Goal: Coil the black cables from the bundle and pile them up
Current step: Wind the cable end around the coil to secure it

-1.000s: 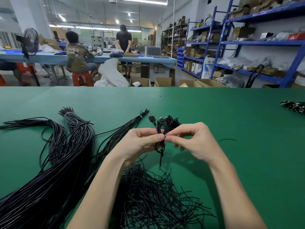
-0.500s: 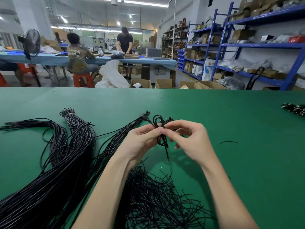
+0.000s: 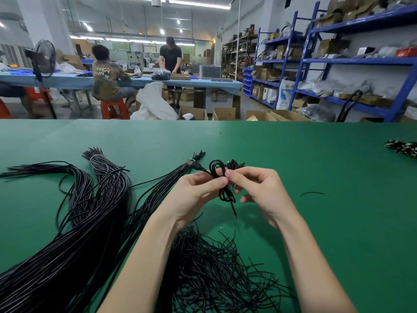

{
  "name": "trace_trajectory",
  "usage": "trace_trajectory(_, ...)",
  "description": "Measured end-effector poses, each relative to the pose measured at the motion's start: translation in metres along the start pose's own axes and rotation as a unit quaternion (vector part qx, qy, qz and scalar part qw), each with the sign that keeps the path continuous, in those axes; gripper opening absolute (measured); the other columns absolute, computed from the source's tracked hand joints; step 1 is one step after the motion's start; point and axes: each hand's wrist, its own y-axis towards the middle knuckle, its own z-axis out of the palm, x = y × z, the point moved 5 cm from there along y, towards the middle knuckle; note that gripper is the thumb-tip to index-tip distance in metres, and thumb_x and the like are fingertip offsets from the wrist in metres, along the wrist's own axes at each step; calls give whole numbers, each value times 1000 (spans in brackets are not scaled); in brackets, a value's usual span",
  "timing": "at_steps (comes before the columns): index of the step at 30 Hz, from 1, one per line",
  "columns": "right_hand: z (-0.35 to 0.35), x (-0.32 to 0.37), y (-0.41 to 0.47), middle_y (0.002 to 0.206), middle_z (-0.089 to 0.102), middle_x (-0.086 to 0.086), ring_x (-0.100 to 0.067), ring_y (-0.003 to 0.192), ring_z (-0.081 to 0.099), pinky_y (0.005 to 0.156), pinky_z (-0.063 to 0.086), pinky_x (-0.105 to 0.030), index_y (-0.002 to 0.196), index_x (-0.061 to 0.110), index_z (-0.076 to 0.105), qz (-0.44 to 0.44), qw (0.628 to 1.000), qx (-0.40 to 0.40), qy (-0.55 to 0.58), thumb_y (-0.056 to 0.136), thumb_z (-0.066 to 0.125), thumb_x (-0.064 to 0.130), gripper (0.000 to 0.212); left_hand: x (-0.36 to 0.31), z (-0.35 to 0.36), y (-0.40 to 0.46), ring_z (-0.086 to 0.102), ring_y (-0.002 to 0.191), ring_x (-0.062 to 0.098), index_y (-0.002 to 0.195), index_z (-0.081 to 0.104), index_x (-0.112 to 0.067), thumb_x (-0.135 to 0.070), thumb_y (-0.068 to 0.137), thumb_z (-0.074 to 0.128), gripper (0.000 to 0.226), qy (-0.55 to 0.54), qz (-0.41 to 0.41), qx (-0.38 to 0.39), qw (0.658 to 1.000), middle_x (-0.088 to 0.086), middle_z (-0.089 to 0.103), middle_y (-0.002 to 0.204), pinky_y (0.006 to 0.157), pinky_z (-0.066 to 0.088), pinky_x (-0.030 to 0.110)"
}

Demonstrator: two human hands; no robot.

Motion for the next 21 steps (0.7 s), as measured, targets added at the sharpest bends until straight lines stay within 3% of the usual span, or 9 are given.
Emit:
trace_trajectory(5, -3, -14, 3, 76, 61, -5, -4, 57, 43, 44, 32, -13, 80, 7, 80, 80, 990, -10, 118, 71, 81, 26, 21, -13, 7, -2, 74, 92, 15, 92, 81, -14, -18, 70, 85, 23, 163, 122, -53, 978, 8, 78, 96, 82, 54, 19)
trace_trajectory(9, -2, -29, 2, 68, 64, -1, -1, 49, 42, 39, 28, -11, 87, 3, 76, 165, 976, -34, 141, 87, 75, 13, 10, -17, 11, -3, 74, 85, 14, 93, 80, -16, -11, 79, 83, 14, 319, 187, -48, 928, 0, 78, 87, 79, 55, 22)
trace_trajectory(11, -7, -27, 2, 67, 69, 7, -1, 50, 47, 42, 35, -12, 84, 13, 79, 123, 990, -70, 15, 86, 79, 26, 13, -11, 4, -1, 75, 87, 13, 103, 77, -15, -10, 81, 82, 24, 279, 126, -62, 950, 2, 79, 90, 81, 55, 21)
trace_trajectory(13, -13, -16, 1, 66, 73, 15, 3, 51, 54, 51, 40, -9, 80, 24, 81, 16, 983, -119, -141, 80, 84, 38, 15, -2, -7, 0, 74, 86, 17, 108, 72, -8, -12, 81, 81, 29, 183, 45, -110, 976, 9, 78, 91, 80, 56, 25)
trace_trajectory(17, -3, -3, -2, 68, 74, 14, 1, 51, 50, 51, 40, -9, 82, 36, 83, -118, 963, -61, -232, 77, 83, 51, 16, 9, -20, 2, 66, 70, 7, 92, 71, -3, -15, 81, 80, 18, 118, -6, -150, 982, 4, 75, 79, 67, 54, 18)
trace_trajectory(21, -3, -2, -1, 72, 74, 21, -1, 55, 58, 55, 42, -7, 86, 34, 83, -153, 946, -66, -277, 83, 82, 38, 6, 11, -20, 3, 64, 77, 9, 101, 73, 1, -21, 77, 82, 33, 96, -22, -132, 986, 6, 73, 86, 72, 55, 20)
